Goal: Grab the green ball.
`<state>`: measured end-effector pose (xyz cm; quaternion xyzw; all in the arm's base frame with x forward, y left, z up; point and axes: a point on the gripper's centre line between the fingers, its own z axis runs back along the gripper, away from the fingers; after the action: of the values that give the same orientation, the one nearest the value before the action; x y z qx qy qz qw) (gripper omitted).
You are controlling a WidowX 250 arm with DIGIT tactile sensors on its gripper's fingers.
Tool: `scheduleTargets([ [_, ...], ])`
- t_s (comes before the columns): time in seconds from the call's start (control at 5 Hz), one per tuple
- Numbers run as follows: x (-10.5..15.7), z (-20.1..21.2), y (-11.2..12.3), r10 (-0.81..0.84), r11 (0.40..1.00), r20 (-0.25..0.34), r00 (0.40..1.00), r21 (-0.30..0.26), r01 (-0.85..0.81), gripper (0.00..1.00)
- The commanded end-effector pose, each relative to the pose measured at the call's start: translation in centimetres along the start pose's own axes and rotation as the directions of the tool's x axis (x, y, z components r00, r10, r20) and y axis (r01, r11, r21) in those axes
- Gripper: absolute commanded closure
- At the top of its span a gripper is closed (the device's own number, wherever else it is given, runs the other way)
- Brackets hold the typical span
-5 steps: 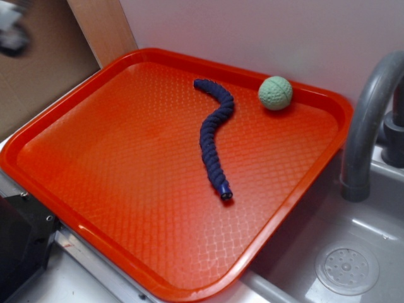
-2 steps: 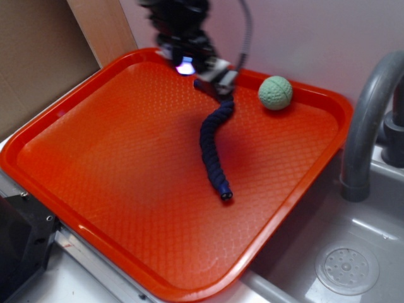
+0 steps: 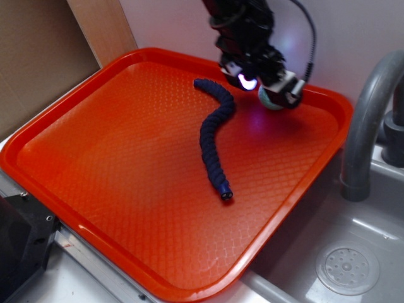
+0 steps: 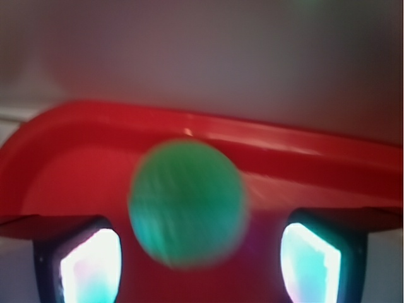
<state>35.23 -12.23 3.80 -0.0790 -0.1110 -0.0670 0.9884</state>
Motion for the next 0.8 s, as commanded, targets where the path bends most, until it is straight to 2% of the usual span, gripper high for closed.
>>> scheduleTargets([
  [0.0, 1.3, -0.3, -2.0, -0.029, 0.999, 0.061, 0.998, 0.028, 0.027, 1.00],
  [0.2, 0.9, 2.8, -0.6, 0.015, 1.000, 0.098, 0.995, 0.024, -0.018, 1.00],
  [0.4, -0.6, 7.6, 1.0, 0.083, 0.996, 0.136, 0.987, 0.005, -0.085, 1.00],
  [0.6, -3.3, 13.9, 3.4, 0.144, 0.988, 0.068, 0.987, 0.039, -0.147, 1.00],
])
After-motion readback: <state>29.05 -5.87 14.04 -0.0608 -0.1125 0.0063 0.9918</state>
